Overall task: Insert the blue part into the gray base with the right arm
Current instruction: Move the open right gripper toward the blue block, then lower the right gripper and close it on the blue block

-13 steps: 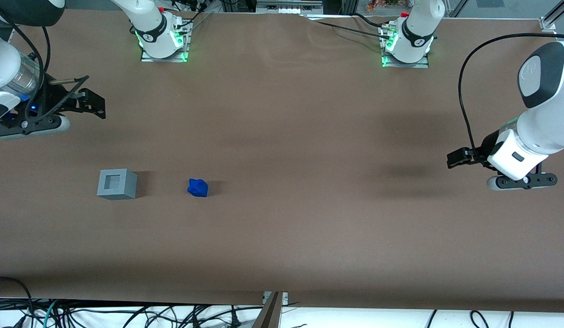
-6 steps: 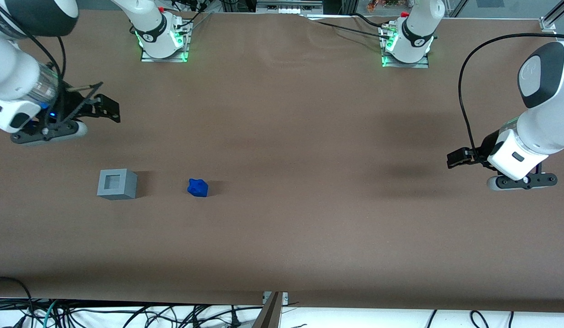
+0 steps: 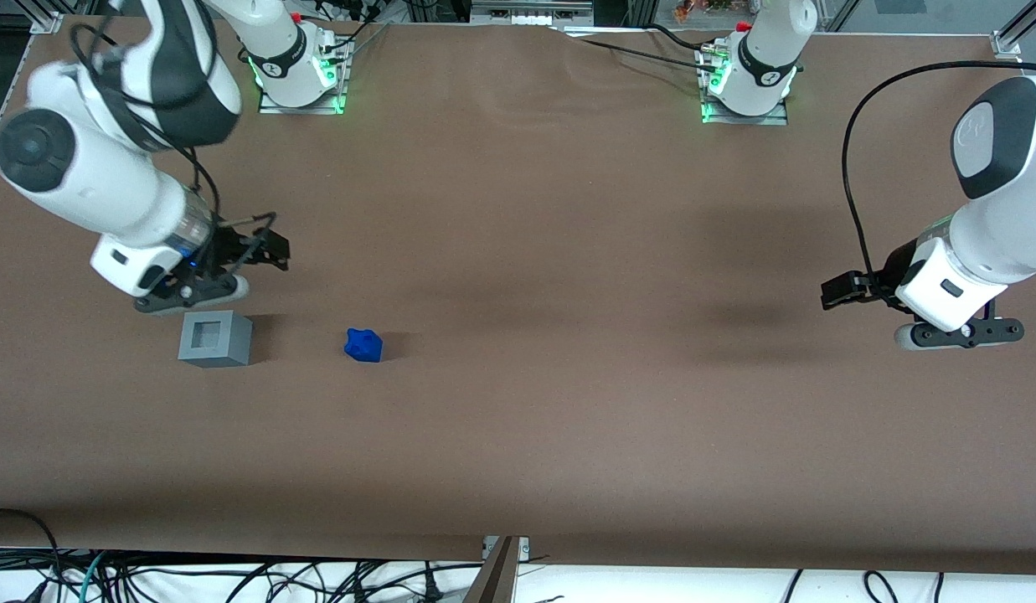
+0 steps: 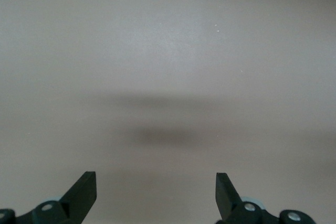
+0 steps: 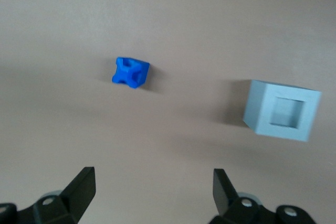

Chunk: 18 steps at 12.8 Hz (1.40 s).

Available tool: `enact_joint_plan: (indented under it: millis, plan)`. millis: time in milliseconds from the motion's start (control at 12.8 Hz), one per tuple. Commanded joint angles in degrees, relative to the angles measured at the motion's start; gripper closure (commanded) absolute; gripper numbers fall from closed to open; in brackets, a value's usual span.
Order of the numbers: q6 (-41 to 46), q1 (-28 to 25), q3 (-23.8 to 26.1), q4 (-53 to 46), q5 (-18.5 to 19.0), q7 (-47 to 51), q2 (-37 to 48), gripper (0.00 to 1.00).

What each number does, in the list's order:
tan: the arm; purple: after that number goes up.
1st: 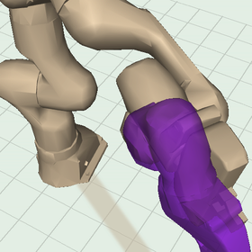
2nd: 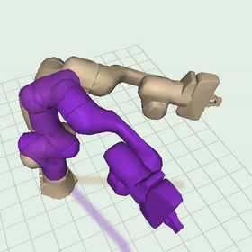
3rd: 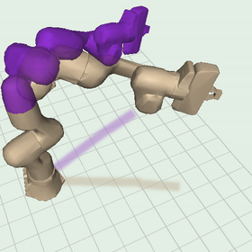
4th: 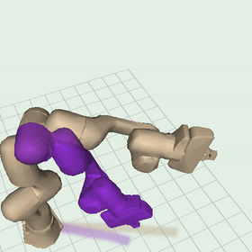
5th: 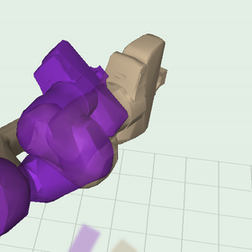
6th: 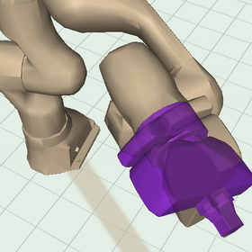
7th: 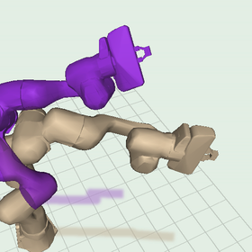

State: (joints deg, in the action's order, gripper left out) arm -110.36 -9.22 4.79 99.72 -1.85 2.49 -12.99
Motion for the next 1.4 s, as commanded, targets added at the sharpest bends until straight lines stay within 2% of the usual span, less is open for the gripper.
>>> enact_joint_plan:
  millis: [0, 311, 545, 778, 1012, 1323]
  plan:
    - [-8.4, -3.4, 0.0, 0.7, -0.5, 5.9, -5.8, 0.01]
    - [-21.2, -5.7, -0.3, 0.6, 0.1, 12.7, -15.6, 0.01]
    - [-24.0, -5.9, -0.6, 0.4, 0.7, 16.0, -18.9, 0.01]
    - [-28.3, -6.9, -0.6, 0.2, 4.2, 22.7, -22.2, 0.02]
    - [-30.0, -6.7, -0.7, 0.1, 4.2, 22.9, -23.7, 0.03]
    - [-30.4, -6.7, -0.7, -0.1, 4.0, 23.1, -24.8, 0.15]
